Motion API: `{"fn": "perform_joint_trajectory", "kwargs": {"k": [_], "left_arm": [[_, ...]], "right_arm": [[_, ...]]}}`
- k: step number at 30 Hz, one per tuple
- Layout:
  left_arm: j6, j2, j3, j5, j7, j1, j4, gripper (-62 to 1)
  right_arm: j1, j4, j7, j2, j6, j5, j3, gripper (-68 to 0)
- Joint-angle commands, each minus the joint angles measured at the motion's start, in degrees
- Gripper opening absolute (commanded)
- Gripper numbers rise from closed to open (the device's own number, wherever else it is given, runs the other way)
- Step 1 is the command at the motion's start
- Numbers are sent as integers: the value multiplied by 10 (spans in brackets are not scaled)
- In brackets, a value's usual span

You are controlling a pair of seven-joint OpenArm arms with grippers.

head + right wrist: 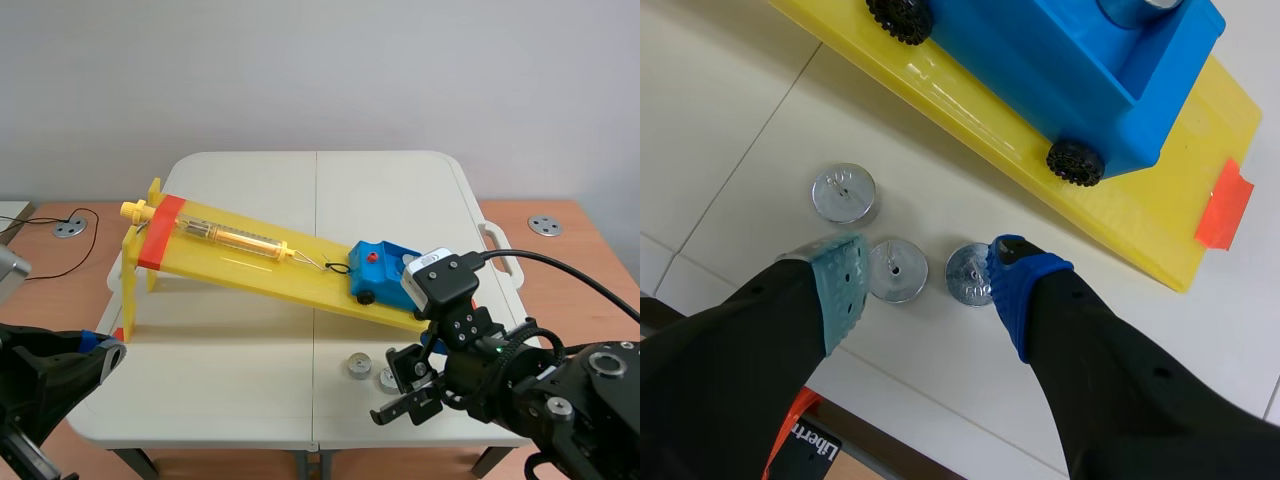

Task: Place the four metal weights on the blue cart on the ramp.

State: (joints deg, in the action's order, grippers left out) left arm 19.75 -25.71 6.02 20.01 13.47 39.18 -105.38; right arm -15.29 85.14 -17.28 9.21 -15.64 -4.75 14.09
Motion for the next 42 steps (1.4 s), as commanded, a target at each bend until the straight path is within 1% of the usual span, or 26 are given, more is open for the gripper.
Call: {"fn": "perform_joint_trajectory", "kwargs": {"k": [1, 3, 7, 11, 16, 22, 26, 28, 31, 37, 42], "left_arm": [[10, 12, 7, 42, -59, -13, -40, -573], [10, 12, 7, 42, -59, -13, -40, -573], [10, 12, 7, 42, -59, -13, -40, -573], [10, 12, 7, 42, -59, -13, -40, -573], [10, 12, 7, 42, -59, -13, -40, -573], [10, 12, 7, 42, -59, -13, -40, -573], [10, 12, 7, 42, -59, -13, -40, -573], [10, 12, 7, 42, -59, -13, -40, -573], [10, 12, 7, 42, -59, -13, -40, -573], [10, 12, 7, 42, -59, -13, -40, -573], [10, 12, 7, 42, -59, -13, -40, -573]], "right_arm": [[17, 48, 46, 20, 6, -32, -10, -416], [17, 38, 54, 20, 6, -32, -9, -416], [21, 21, 70, 20, -24, -32, -9, -416], [22, 17, 78, 20, -26, -26, -4, -416], [36, 4, 84, 18, -26, -3, 22, -416], [57, -16, 86, 16, -13, 7, 46, -416], [58, -16, 87, 16, 11, 20, 49, -416], [58, -16, 87, 16, 16, 25, 49, -416], [58, -16, 86, 16, 32, 32, 52, -416], [58, -23, 88, 14, 33, 33, 56, -416], [63, -51, 101, 0, 35, 33, 56, -416]]}}
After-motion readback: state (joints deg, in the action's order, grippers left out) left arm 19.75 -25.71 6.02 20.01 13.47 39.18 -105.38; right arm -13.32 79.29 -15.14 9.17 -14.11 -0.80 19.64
